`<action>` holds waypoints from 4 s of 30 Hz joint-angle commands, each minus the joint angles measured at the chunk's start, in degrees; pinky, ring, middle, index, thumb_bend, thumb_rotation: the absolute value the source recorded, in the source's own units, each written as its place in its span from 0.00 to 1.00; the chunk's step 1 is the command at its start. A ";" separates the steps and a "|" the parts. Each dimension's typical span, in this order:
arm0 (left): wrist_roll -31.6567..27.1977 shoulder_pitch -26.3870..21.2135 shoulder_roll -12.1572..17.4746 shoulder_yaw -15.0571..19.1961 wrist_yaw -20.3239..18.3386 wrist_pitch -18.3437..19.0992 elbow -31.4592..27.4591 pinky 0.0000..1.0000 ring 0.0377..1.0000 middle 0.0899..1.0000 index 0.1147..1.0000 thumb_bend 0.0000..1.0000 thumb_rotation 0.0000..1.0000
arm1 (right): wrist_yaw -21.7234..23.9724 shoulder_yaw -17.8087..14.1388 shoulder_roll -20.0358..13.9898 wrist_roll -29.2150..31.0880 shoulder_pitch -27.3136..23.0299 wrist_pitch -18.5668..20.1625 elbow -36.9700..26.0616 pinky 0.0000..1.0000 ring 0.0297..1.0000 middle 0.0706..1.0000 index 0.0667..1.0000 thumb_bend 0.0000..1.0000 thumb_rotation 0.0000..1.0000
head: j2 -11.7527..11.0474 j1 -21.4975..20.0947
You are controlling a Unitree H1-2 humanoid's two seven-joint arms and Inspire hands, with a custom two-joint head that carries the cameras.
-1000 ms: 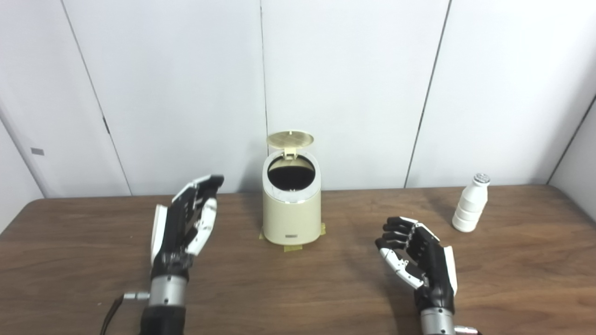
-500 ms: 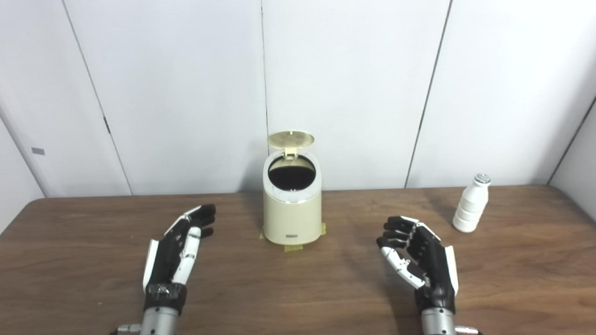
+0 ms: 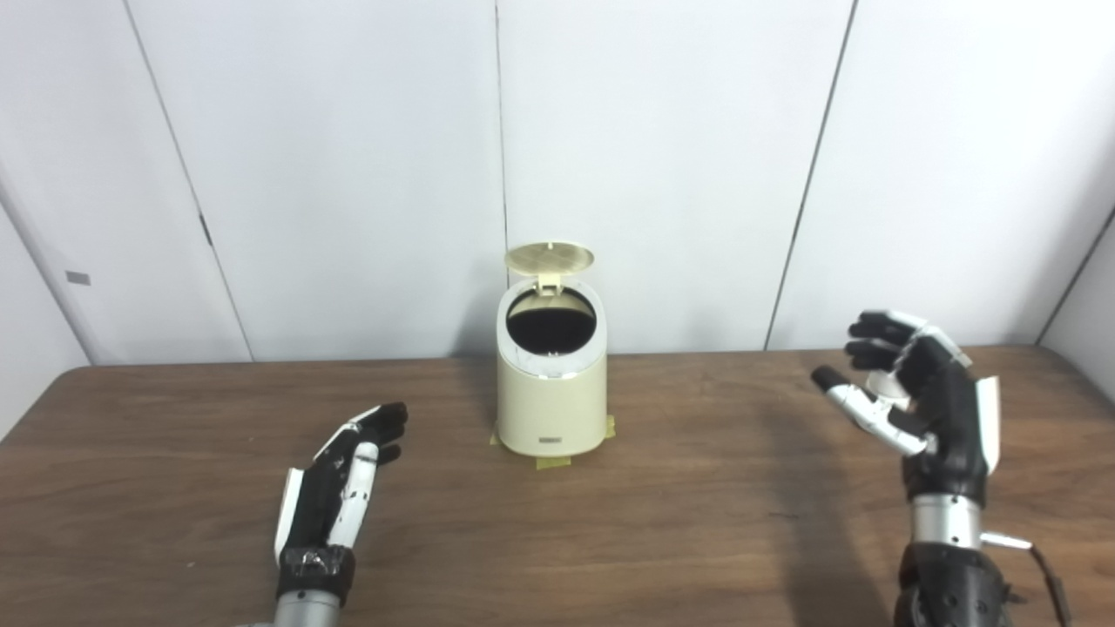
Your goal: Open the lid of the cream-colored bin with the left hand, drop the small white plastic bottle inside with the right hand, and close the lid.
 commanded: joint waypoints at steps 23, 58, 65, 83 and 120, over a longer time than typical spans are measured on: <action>-0.39 -1.69 1.04 2.49 0.16 -2.44 -0.41 0.79 0.81 0.76 0.72 0.15 0.77 | -7.75 -3.39 -6.78 -17.90 -10.27 6.76 -2.64 0.11 0.84 0.85 0.84 0.76 0.14 | -0.20 -1.97; 1.59 -1.67 1.66 1.59 0.15 -2.82 -0.58 0.77 0.79 0.75 0.71 0.15 0.71 | -5.47 -1.62 -13.67 -6.94 -10.53 6.97 23.48 0.85 0.93 0.94 0.93 0.84 0.25 | -0.21 -2.06; 1.64 -1.68 1.59 1.55 0.25 -2.98 -0.63 0.76 0.78 0.75 0.70 0.15 0.73 | -4.93 -0.40 -14.46 -5.22 -11.39 2.85 28.64 0.82 0.91 0.95 0.96 0.93 0.38 | -0.23 -1.93; 1.43 -1.64 1.78 1.59 0.08 -2.35 -1.10 0.78 0.80 0.76 0.71 0.15 0.75 | -4.39 1.25 -15.35 -3.60 -14.04 0.35 35.07 0.80 0.89 0.89 0.91 0.87 0.26 | -0.34 -1.90; 1.28 -1.03 1.94 2.03 0.18 -2.16 -2.50 0.79 0.79 0.74 0.69 0.16 0.76 | -10.57 5.48 -16.10 -3.75 -25.18 -0.31 51.86 0.54 0.60 0.61 0.65 0.84 0.07 | 0.41 -1.46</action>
